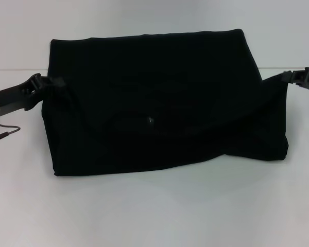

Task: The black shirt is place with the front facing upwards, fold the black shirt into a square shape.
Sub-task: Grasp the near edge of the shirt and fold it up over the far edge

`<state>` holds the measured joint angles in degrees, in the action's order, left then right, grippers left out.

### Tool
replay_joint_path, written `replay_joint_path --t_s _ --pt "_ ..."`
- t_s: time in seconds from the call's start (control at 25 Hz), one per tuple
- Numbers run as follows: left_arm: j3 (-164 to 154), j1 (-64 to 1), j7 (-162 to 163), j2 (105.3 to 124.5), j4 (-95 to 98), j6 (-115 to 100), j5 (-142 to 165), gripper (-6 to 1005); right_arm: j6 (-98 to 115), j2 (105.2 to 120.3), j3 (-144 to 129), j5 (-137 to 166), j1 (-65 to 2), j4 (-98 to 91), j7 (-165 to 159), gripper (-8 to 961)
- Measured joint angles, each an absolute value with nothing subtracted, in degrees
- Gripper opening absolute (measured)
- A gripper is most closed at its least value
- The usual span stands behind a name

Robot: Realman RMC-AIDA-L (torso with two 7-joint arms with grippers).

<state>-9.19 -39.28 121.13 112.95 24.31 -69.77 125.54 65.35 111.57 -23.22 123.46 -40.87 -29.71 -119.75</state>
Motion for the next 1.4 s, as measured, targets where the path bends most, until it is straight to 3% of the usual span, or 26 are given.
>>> replay_joint_path --t_s 0.4,0.64,1.08,1.4 --pt "-9.1 -41.1 118.6 113.91 24.1 -63.8 121.1 173 56.2 113.69 -23.6 118.6 -42.3 -29.5 -114.6 27" --pt "-9.3 -41.9 115.8 116.09 23.1 -57.1 119.3 180 48.6 115.85 -23.7 117.8 -43.6 -27.5 -109.4 28" --pt "-9.3 -43.2 112.9 117.18 22.2 -51.3 117.1 191 42.4 116.28 -23.8 117.8 -44.7 -25.8 -108.1 29" --pt "-9.8 -44.5 109.6 119.06 22.0 -45.5 115.9 199 38.1 117.73 -24.3 117.8 -45.5 -25.0 -104.0 30"
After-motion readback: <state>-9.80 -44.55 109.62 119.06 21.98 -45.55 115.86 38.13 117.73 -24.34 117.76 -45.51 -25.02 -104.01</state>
